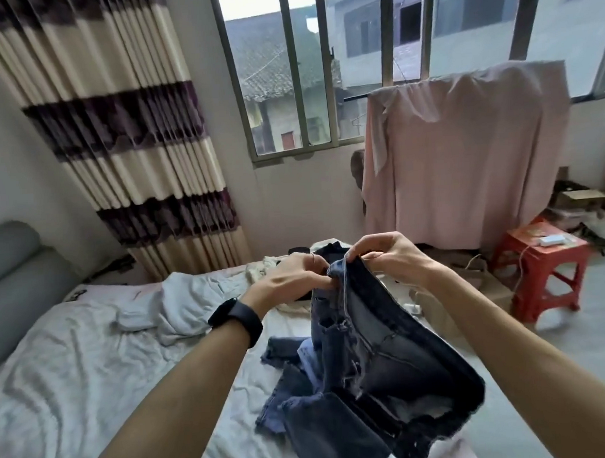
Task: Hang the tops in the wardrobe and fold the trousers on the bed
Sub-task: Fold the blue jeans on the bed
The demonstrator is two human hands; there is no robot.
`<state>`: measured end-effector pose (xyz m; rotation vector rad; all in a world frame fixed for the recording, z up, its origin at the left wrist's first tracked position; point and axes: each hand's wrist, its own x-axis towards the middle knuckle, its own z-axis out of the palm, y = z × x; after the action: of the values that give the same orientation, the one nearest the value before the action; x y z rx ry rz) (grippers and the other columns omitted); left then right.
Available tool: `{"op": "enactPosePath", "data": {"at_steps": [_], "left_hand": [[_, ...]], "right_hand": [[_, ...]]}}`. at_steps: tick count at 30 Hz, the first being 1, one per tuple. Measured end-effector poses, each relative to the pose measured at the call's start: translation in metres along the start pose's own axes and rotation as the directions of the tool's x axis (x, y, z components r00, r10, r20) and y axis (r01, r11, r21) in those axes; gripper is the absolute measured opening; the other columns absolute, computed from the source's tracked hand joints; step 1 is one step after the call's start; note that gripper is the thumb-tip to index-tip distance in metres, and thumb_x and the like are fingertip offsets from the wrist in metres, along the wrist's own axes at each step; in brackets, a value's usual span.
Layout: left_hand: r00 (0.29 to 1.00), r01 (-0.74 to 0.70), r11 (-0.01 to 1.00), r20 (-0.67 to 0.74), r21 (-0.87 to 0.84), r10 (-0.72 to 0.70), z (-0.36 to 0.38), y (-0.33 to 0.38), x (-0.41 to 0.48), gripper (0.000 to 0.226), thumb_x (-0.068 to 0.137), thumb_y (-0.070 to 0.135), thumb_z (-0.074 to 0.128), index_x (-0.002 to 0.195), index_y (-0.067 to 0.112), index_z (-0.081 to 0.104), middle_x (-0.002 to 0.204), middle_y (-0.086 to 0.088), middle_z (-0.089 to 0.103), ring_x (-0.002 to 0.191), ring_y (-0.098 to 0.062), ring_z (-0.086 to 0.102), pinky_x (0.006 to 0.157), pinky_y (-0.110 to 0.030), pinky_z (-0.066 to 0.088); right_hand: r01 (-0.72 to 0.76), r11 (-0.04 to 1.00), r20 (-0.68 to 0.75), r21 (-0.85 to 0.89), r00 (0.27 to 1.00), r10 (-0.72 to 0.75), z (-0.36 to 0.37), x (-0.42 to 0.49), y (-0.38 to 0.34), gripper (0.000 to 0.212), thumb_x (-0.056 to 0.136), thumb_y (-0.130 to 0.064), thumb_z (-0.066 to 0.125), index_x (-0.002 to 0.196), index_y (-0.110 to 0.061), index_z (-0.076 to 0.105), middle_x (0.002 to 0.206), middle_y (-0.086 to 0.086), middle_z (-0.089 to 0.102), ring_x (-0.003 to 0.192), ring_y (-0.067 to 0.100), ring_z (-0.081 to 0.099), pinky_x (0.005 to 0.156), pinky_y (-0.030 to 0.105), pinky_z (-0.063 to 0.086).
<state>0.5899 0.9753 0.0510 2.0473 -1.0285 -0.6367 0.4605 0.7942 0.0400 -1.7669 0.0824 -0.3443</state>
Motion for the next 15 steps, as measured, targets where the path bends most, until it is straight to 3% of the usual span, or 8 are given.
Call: {"op": "enactPosePath", "data": {"at_steps": [2,4,6,7,10,12,14,15], "left_hand": [[0.994,-0.022,0.999,-0.103,0.049,0.027,-0.002,-0.002,0.002,0.024,0.063,0.036,0.074,0.081,0.019,0.07,0.072,0.007,0.067,0.072,-0.013,0.058,0.074,-0.034,0.049],[0.978,-0.049,0.995,-0.199,0.082,0.064,-0.009,-0.002,0.002,0.018,0.075,0.03,0.078,0.086,0.019,0.07,0.078,0.002,0.072,0.073,-0.013,0.062,0.078,-0.035,0.054],[0.956,-0.074,0.993,-0.275,0.097,0.098,-0.025,0.001,0.0,0.013,0.083,0.026,0.078,0.09,0.019,0.07,0.08,0.001,0.072,0.074,-0.013,0.063,0.078,-0.033,0.053],[0.945,-0.078,0.992,-0.311,0.102,0.106,-0.036,0.002,-0.002,0.012,0.085,0.024,0.078,0.091,0.018,0.07,0.079,0.002,0.071,0.073,-0.013,0.063,0.077,-0.03,0.052],[0.901,-0.061,0.988,-0.418,0.145,0.117,-0.068,0.004,-0.011,0.01,0.086,0.027,0.077,0.09,0.021,0.069,0.078,0.003,0.071,0.072,-0.014,0.062,0.071,-0.028,0.051],[0.868,-0.027,0.986,-0.485,0.165,0.105,-0.089,-0.001,-0.018,0.01,0.086,0.029,0.076,0.088,0.024,0.067,0.079,0.003,0.071,0.072,-0.017,0.063,0.069,-0.031,0.051],[0.845,-0.003,0.987,-0.528,0.161,0.088,-0.105,-0.008,-0.028,0.009,0.087,0.029,0.074,0.087,0.025,0.066,0.08,0.002,0.072,0.071,-0.022,0.066,0.067,-0.034,0.052],[0.835,0.006,0.985,-0.543,0.171,0.09,-0.112,-0.013,-0.032,0.009,0.087,0.03,0.074,0.086,0.025,0.066,0.078,0.002,0.071,0.07,-0.023,0.067,0.067,-0.035,0.054]], "right_hand": [[-0.02,0.999,-0.019,0.036,1.0,0.021,0.001,-0.005,0.013,0.027,0.085,0.009,0.064,0.102,-0.011,0.073,0.093,-0.008,0.076,0.08,0.008,0.069,0.075,0.024,0.054],[-0.098,0.994,-0.024,0.048,0.995,0.099,-0.004,-0.011,0.043,0.037,0.083,-0.024,0.075,0.119,-0.026,0.067,0.11,0.002,0.074,0.096,0.016,0.07,0.087,0.029,0.055],[-0.214,0.968,0.013,-0.128,0.976,0.218,-0.01,-0.021,0.078,0.055,0.074,-0.059,0.078,0.124,-0.039,0.066,0.123,-0.002,0.07,0.111,0.013,0.067,0.101,0.034,0.051],[-0.259,0.938,0.009,-0.232,0.963,0.268,-0.012,-0.026,0.092,0.054,0.072,-0.067,0.077,0.119,-0.042,0.069,0.121,-0.008,0.07,0.112,0.01,0.067,0.102,0.034,0.05],[-0.271,0.821,-0.106,-0.502,0.962,0.252,-0.015,-0.032,0.115,0.027,0.074,-0.051,0.076,0.097,-0.038,0.074,0.099,-0.012,0.073,0.099,0.013,0.069,0.089,0.032,0.054],[-0.272,0.685,-0.205,-0.675,0.962,0.18,-0.008,-0.025,0.114,0.014,0.085,-0.041,0.071,0.096,-0.034,0.072,0.102,-0.01,0.062,0.099,0.022,0.065,0.089,0.037,0.052],[-0.329,0.636,-0.25,-0.698,0.944,0.213,0.005,-0.013,0.106,0.018,0.096,-0.041,0.059,0.106,-0.027,0.066,0.105,-0.003,0.059,0.092,0.023,0.064,0.084,0.037,0.052],[-0.357,0.676,-0.259,-0.644,0.934,0.247,0.012,-0.005,0.103,0.019,0.099,-0.038,0.054,0.107,-0.023,0.062,0.102,0.005,0.065,0.082,0.025,0.068,0.075,0.037,0.055]]}}
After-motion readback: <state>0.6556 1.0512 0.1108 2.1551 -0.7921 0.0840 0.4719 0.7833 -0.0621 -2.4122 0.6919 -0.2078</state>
